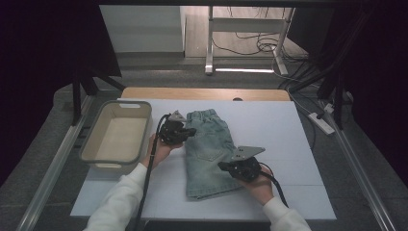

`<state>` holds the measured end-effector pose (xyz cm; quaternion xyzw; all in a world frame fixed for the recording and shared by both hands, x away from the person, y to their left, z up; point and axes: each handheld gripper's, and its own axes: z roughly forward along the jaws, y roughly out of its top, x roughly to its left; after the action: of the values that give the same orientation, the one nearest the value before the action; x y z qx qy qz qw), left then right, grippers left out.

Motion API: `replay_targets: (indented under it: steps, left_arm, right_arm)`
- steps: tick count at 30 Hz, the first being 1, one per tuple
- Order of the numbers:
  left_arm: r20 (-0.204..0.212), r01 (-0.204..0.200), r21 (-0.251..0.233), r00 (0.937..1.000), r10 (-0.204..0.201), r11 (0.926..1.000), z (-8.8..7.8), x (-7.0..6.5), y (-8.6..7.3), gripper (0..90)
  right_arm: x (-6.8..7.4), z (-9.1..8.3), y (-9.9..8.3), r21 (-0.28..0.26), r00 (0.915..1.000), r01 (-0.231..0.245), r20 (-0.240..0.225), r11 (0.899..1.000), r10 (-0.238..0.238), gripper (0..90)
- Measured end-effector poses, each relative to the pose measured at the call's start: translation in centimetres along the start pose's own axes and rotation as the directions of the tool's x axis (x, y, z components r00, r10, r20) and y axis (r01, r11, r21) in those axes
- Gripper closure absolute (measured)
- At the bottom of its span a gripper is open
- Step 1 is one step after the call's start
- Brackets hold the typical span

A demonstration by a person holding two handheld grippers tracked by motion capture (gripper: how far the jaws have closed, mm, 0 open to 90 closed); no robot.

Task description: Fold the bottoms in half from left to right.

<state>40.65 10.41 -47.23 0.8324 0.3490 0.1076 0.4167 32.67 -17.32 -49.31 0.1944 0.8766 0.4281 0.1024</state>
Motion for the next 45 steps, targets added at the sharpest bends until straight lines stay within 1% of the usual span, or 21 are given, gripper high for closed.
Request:
replay_targets:
  steps: [2, 4, 5, 8, 9, 12, 13, 15, 17, 20, 25, 27, 29, 33, 35, 36, 39, 40, 43, 45]
  left_arm:
    - [0.003, -0.003, 0.005, 1.0, 0.003, 1.0, 0.7, 0.2, 0.4, 88.9]
    - [0.007, -0.002, 0.013, 1.0, 0.001, 0.9999, 1.5, 0.4, 0.7, 88.9]
    - [0.0, -0.008, 0.022, 1.0, 0.008, 0.9997, 2.0, 0.5, 0.9, 88.9]
    - [-0.007, -0.007, 0.038, 0.9999, 0.008, 0.9993, 3.2, 1.0, 1.1, 88.9]
    - [-0.007, -0.007, 0.038, 0.9999, 0.008, 0.9993, 3.2, 1.0, 1.1, 88.9]
    - [-0.011, 0.0, 0.047, 0.9999, 0.0, 0.9989, 4.4, 1.7, 1.0, 88.9]
    - [-0.013, 0.004, 0.059, 0.9999, -0.003, 0.9982, 4.9, 1.9, 0.9, 88.9]
    - [-0.011, 0.014, 0.071, 0.9999, -0.013, 0.9974, 5.5, 2.1, 0.6, 88.9]
    - [-0.01, 0.019, 0.083, 0.9998, -0.018, 0.9964, 5.8, 2.2, 0.5, 88.9]
    - [-0.005, 0.035, 0.082, 0.9994, -0.035, 0.996, 5.9, 2.5, 0.3, 88.9]
    - [-0.021, 0.049, 0.076, 0.9987, -0.048, 0.9959, 6.4, 2.9, 0.0, 89.0]
    - [-0.016, 0.06, 0.079, 0.9981, -0.059, 0.9951, 6.8, 3.1, -0.2, 89.0]
    - [-0.016, 0.056, 0.089, 0.9984, -0.055, 0.9945, 7.0, 3.1, -0.3, 89.1]
    - [-0.016, 0.057, 0.095, 0.9983, -0.055, 0.9939, 7.0, 3.3, -0.4, 89.1]
    - [-0.011, 0.07, 0.091, 0.9976, -0.069, 0.9934, 7.1, 3.3, -0.5, 89.1]
    - [-0.01, 0.07, 0.094, 0.9975, -0.07, 0.9931, 7.2, 3.4, -0.5, 89.1]
    - [-0.012, 0.067, 0.095, 0.9977, -0.067, 0.9932, 7.2, 3.4, -0.5, 89.1]
    - [-0.012, 0.066, 0.095, 0.9978, -0.065, 0.9932, 7.3, 3.4, -0.5, 89.1]
    - [-0.013, 0.063, 0.1, 0.998, -0.062, 0.993, 7.4, 3.3, -0.5, 89.1]
    - [-0.01, 0.068, 0.098, 0.9977, -0.067, 0.9929, 7.4, 3.4, -0.5, 89.1]
  right_arm:
    - [0.1, 0.5, 0.1, 0.008, 1.0, 0.008, -0.003, 1.0, -0.008, 89.3]
    - [0.2, 1.3, 0.2, 0.014, 1.0, 0.007, -0.006, 1.0, -0.007, 89.3]
    - [0.1, 1.5, 0.2, 0.019, 0.9999, 0.01, -0.01, 1.0, -0.009, 89.3]
    - [0.2, 2.2, 0.3, 0.029, 0.9999, 0.014, -0.008, 0.999, -0.013, 89.2]
    - [0.2, 2.4, 0.3, 0.03, 0.9998, 0.015, -0.009, 0.999, -0.015, 89.2]
    - [0.2, 2.8, 0.2, 0.04, 0.9998, 0.01, -0.017, 0.999, -0.009, 89.2]
    - [0.2, 2.9, 0.2, 0.043, 0.9998, 0.009, -0.017, 0.999, -0.008, 89.2]
    - [0.1, 3.2, 0.1, 0.061, 0.9996, 0.007, -0.027, 0.998, -0.005, 89.3]
    - [0.2, 3.6, -0.1, 0.086, 0.9993, 0.014, -0.036, 0.996, -0.011, 89.3]
    - [0.5, 4.1, -0.3, 0.125, 0.9986, 0.027, -0.048, 0.992, -0.021, 89.3]
    - [0.8, 4.2, -0.7, 0.149, 0.9981, 0.025, -0.058, 0.989, -0.017, 89.4]
    - [0.9, 4.1, -0.8, 0.149, 0.9983, 0.026, -0.056, 0.988, -0.018, 89.4]
    - [1.0, 4.0, -0.9, 0.147, 0.9981, 0.022, -0.06, 0.989, -0.014, 89.4]
    - [1.0, 3.8, -1.1, 0.145, 0.9979, 0.021, -0.064, 0.989, -0.012, 89.5]
    - [1.1, 3.7, -1.2, 0.137, 0.9981, 0.018, -0.061, 0.99, -0.01, 89.5]
    - [1.2, 3.6, -1.3, 0.135, 0.9981, 0.018, -0.06, 0.991, -0.01, 89.5]
    - [1.4, 3.4, -1.5, 0.134, 0.9967, 0.017, -0.081, 0.991, -0.006, 89.5]
    - [1.5, 3.4, -1.6, 0.138, 0.9954, 0.017, -0.096, 0.99, -0.003, 89.5]
    - [1.9, 3.3, -1.6, 0.139, 0.9951, 0.025, -0.099, 0.99, -0.011, 89.5]
    - [2.0, 3.2, -1.6, 0.144, 0.9947, 0.026, -0.102, 0.989, -0.011, 89.5]
